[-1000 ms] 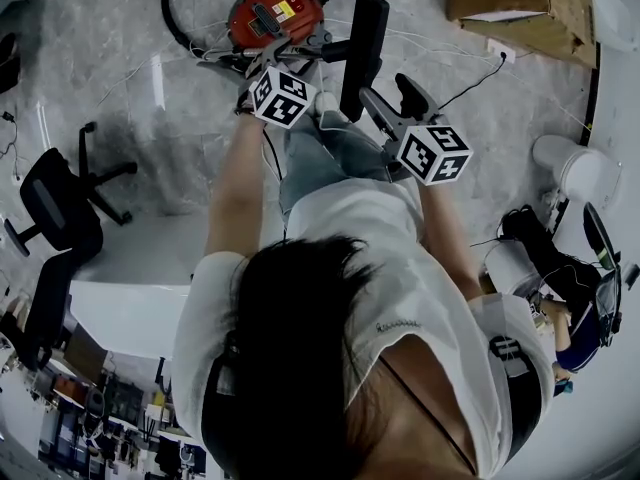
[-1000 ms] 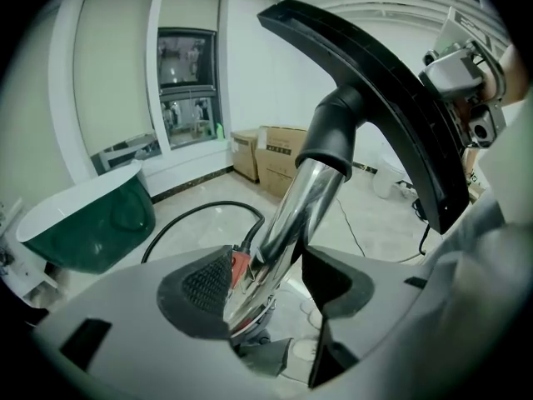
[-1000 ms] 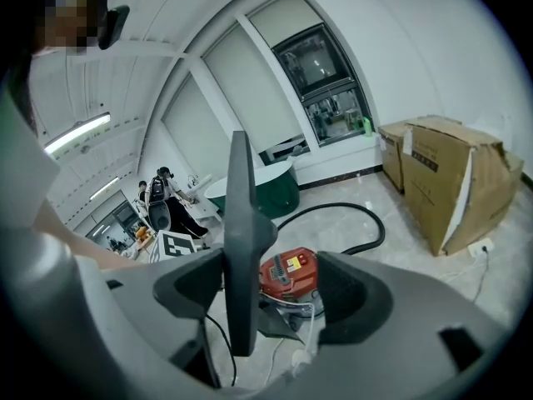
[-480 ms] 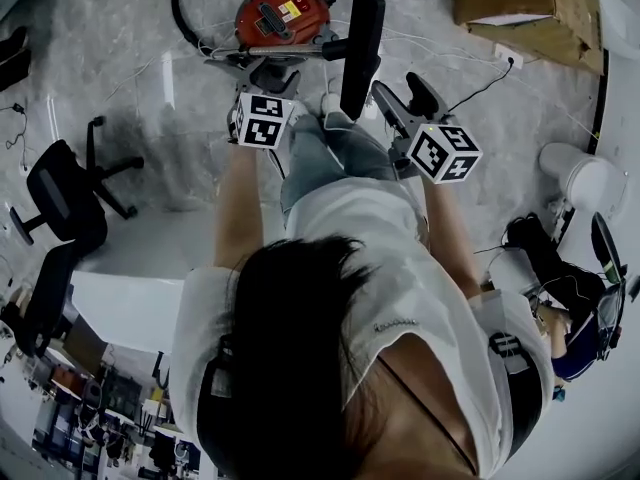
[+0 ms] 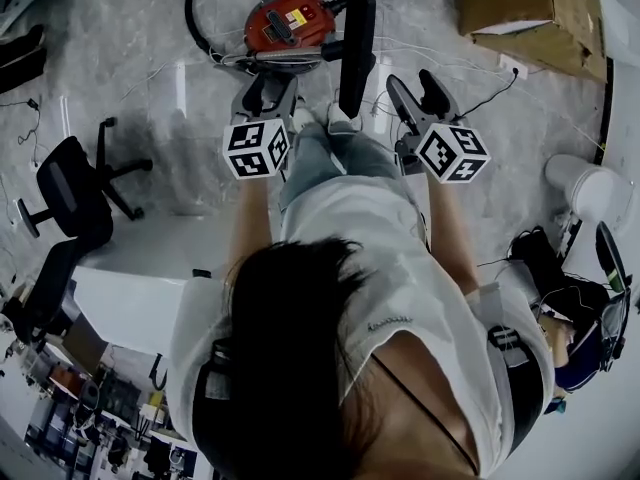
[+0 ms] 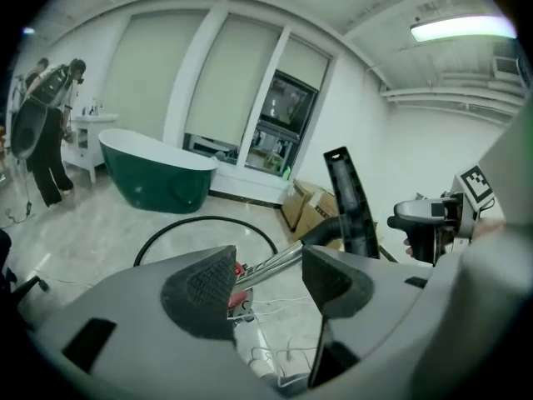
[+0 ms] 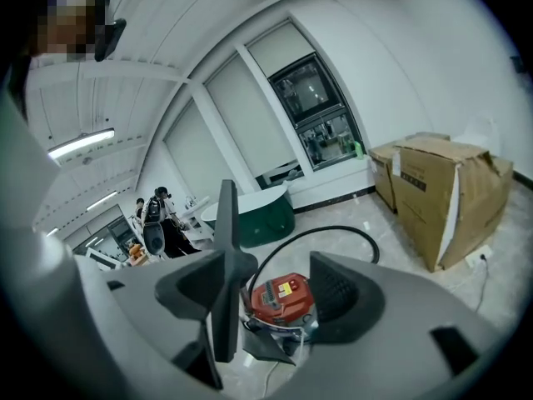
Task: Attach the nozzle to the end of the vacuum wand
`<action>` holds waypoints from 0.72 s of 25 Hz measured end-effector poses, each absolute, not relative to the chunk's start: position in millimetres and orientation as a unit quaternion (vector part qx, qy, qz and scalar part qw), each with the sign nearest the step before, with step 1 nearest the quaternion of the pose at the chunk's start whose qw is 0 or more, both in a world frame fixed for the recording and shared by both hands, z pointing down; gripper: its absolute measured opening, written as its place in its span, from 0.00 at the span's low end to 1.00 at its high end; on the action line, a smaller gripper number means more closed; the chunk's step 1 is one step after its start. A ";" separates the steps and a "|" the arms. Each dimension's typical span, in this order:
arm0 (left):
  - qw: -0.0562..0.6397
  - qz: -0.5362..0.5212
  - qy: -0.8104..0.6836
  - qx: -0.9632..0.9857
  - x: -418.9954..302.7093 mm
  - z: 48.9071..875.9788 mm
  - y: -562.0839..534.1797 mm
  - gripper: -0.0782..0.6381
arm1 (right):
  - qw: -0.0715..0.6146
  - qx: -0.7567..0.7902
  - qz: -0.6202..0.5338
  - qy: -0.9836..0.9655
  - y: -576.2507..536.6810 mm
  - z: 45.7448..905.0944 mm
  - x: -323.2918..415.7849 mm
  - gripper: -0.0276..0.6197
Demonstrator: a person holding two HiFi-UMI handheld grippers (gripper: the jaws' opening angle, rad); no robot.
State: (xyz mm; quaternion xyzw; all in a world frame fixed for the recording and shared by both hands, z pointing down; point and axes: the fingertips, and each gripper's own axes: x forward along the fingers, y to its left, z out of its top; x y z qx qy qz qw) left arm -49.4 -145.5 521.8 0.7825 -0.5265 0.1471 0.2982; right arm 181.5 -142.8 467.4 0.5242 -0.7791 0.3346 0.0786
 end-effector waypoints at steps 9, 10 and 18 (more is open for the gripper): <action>0.271 0.104 -0.544 0.787 -38.1 474.9 -145.0 0.19 | 0.077 0.554 0.307 -0.770 -145.2 457.3 197.7 0.17; 0.262 0.109 -0.548 0.787 -37.6 472.0 -144.3 0.16 | 0.079 0.557 0.302 -0.770 -146.7 455.9 197.5 0.13; 0.244 0.125 -0.555 0.785 -11.2 461.7 -140.8 0.11 | 0.086 0.552 0.277 -0.782 -151.3 449.0 183.6 0.06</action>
